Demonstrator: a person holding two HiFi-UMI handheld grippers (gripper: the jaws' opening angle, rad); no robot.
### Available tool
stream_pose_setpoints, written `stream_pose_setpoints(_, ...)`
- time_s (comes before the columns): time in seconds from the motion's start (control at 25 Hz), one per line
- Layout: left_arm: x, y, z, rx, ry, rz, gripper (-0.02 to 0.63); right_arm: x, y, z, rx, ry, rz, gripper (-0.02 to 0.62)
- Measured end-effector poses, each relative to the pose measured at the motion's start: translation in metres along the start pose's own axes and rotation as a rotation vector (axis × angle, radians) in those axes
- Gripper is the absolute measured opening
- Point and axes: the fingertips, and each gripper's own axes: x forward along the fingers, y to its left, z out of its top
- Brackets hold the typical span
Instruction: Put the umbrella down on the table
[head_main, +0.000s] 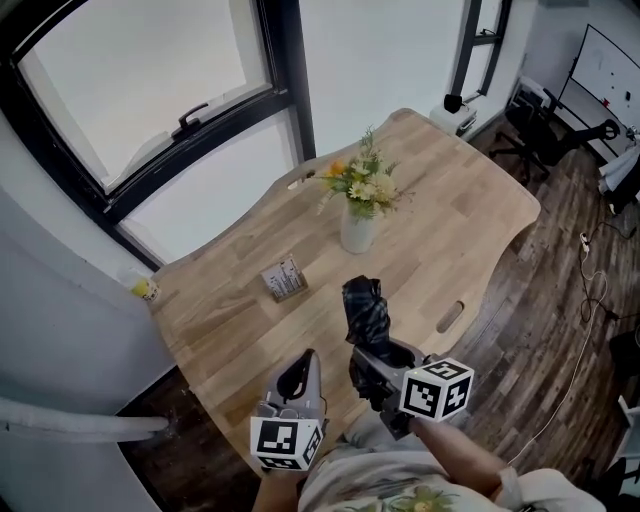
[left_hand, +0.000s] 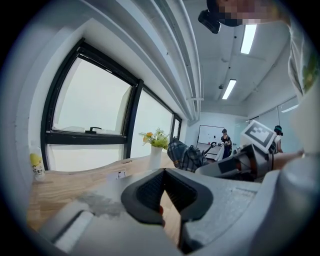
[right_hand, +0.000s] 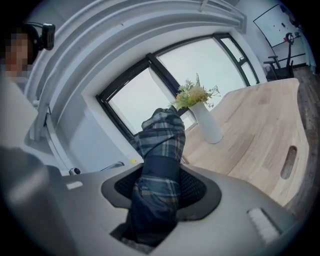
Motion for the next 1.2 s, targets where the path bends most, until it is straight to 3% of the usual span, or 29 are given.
stream_pose_setpoints(1.2, 0.042, 0.039, -0.033, -0.044, 0.092, -0.009, 0.005, 0.071, -0.041, -0.012, 0.056, 0.125, -0.07, 0.202)
